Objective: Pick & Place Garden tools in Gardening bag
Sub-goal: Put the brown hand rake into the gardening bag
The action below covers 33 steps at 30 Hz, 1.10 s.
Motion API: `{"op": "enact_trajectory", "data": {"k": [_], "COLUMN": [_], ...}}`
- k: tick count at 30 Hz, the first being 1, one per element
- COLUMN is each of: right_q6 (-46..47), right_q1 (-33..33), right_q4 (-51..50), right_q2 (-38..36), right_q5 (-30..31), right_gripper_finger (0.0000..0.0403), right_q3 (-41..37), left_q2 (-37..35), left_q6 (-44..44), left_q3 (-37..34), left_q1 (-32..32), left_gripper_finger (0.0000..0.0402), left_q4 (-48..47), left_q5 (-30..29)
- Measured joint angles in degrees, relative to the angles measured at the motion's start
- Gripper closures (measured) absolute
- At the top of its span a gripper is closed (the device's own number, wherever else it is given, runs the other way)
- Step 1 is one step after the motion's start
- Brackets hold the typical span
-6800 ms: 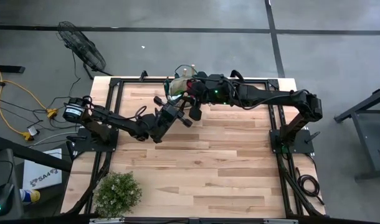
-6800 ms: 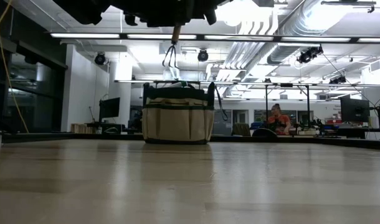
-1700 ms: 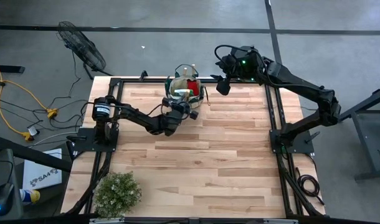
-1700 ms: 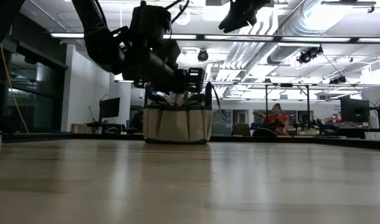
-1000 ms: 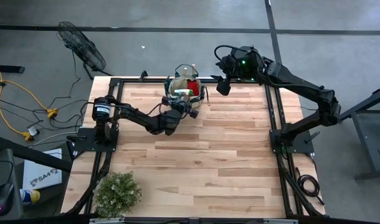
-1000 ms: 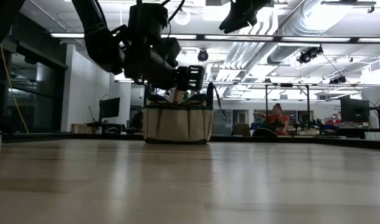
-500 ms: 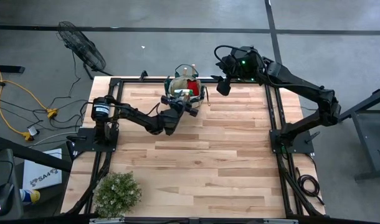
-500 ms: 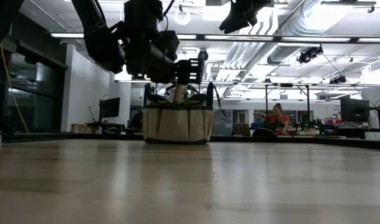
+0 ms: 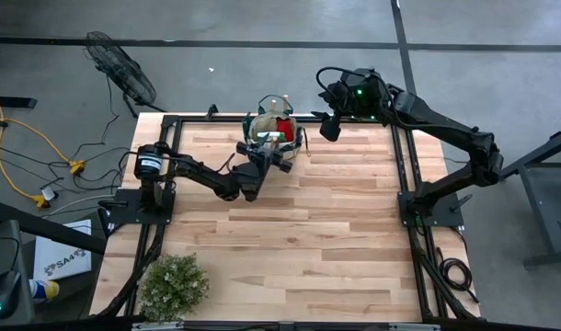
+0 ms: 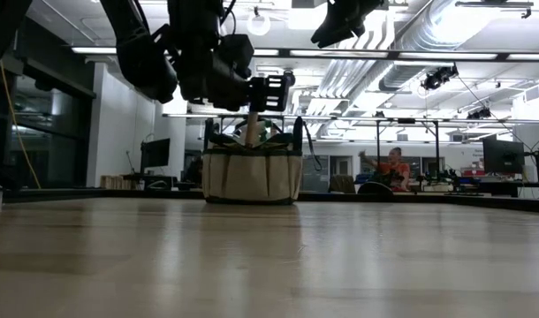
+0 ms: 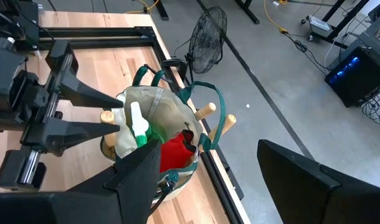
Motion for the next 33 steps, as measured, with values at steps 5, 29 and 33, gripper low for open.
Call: {"op": "enact_trajectory", "data": {"k": [5,29,33], "right_q6": [0.0,0.0,0.0], "right_q1": [0.0,0.0,0.0], "right_q4": [0.0,0.0,0.0], "right_q2": [0.0,0.0,0.0], "right_q5": [0.0,0.0,0.0], "right_gripper_finger": [0.0144,0.0144,0.0144], "right_q3": [0.0,0.0,0.0], "left_q2": [0.0,0.0,0.0], "left_q6": [-0.6,3.6,3.4], "left_q3": [0.0,0.0,0.0], "left_q1": [0.1,-4.0,-2.6], "left_gripper_finger": [0.0295,0.0338,0.0335], "left_q4": [-1.2,-1.8,-2.7], "left_q5": [0.8,-1.4,-0.8]}}
